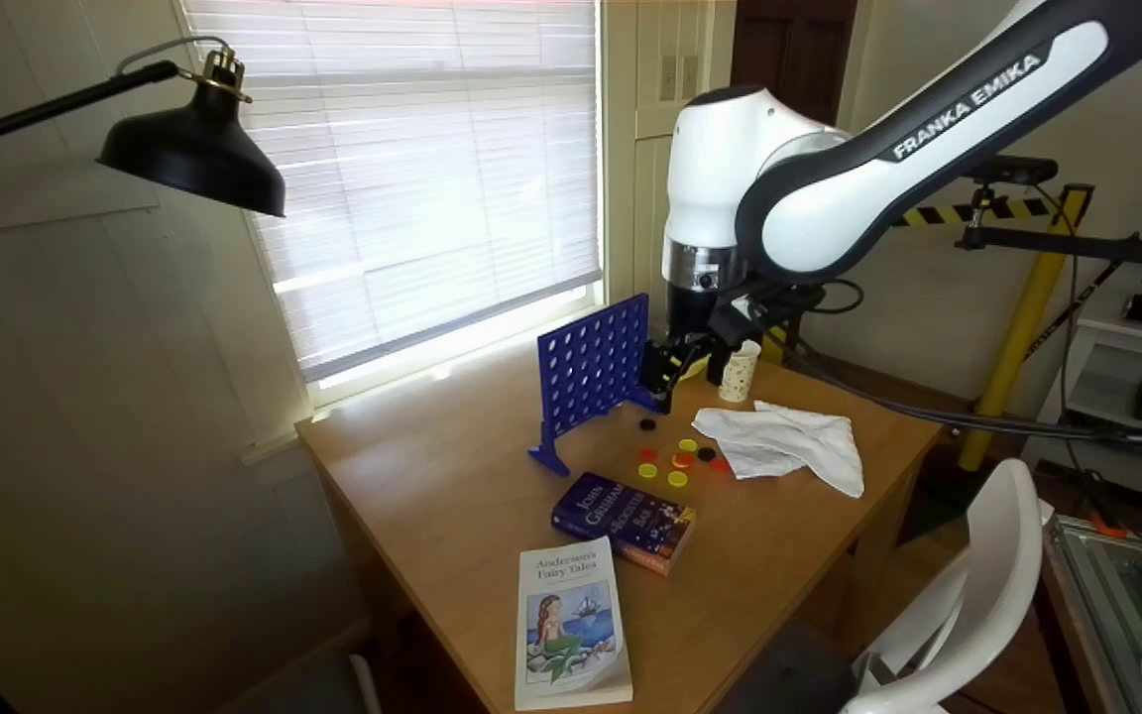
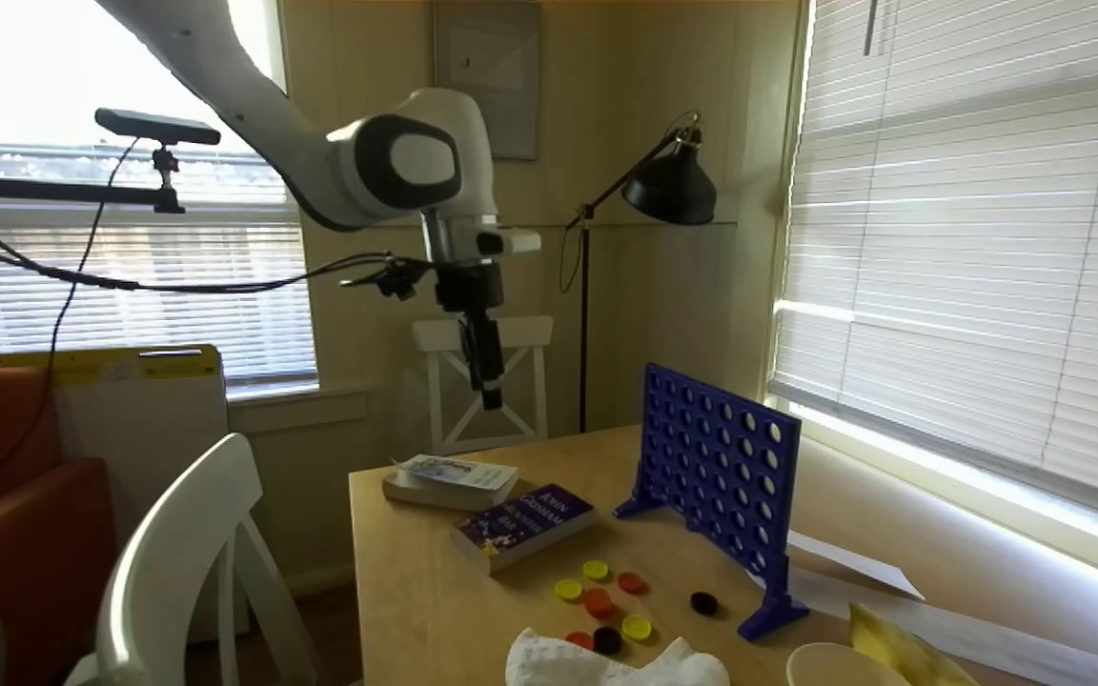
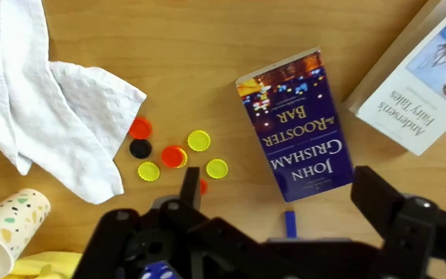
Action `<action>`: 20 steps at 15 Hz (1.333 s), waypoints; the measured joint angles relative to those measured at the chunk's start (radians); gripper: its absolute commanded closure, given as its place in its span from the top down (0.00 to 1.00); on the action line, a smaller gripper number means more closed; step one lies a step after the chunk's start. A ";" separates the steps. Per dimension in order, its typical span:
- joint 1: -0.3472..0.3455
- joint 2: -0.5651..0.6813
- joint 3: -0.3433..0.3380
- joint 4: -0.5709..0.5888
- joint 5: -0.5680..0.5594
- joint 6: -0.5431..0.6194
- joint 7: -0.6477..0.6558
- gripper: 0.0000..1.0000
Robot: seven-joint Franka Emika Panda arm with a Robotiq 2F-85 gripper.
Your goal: Put one yellow disc on the stacked discs
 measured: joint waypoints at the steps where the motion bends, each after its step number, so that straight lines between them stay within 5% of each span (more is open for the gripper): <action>1: -0.003 0.021 -0.015 0.000 -0.006 0.018 0.016 1.00; 11: -0.003 0.059 -0.038 0.004 0.004 0.068 0.030 1.00; 20: -0.053 0.268 -0.086 0.044 0.255 0.293 -0.200 1.00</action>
